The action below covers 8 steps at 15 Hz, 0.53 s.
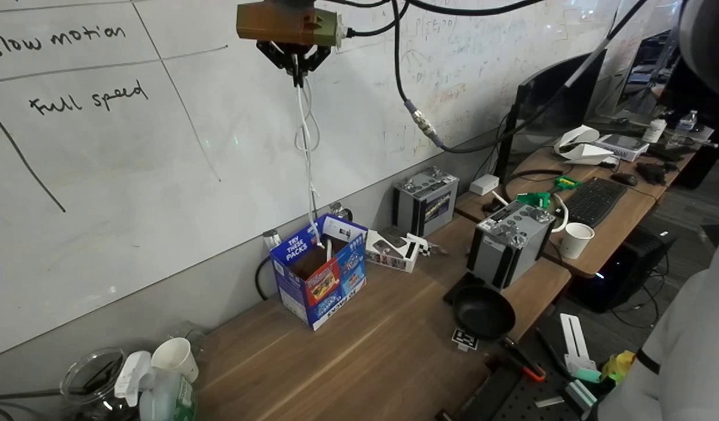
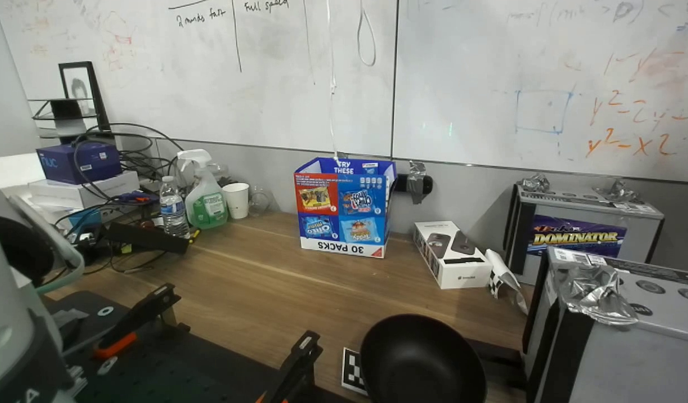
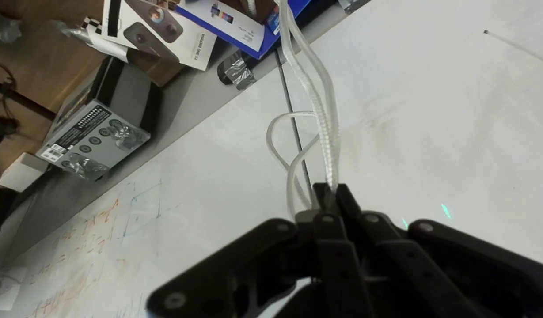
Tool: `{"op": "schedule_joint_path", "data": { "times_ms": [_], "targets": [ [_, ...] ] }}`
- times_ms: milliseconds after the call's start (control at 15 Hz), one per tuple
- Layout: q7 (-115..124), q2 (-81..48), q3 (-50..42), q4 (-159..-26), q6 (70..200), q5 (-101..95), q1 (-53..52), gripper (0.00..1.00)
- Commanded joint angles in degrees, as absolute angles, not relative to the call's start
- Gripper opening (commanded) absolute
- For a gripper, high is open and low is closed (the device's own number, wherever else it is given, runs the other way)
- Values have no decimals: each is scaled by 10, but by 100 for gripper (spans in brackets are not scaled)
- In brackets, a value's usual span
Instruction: Pick up the white ropes from the table and put them in the box
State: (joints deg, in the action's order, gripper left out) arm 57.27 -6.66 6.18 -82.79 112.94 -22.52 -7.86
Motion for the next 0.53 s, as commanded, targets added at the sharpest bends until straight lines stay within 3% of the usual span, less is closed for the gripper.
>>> {"op": "schedule_joint_path", "data": {
  "times_ms": [0, 467],
  "targets": [
    [582, -147, 48, -756, 1153, -217, -84, 1],
    [570, -224, 19, -748, 1187, -178, -84, 1]
  ]
}}
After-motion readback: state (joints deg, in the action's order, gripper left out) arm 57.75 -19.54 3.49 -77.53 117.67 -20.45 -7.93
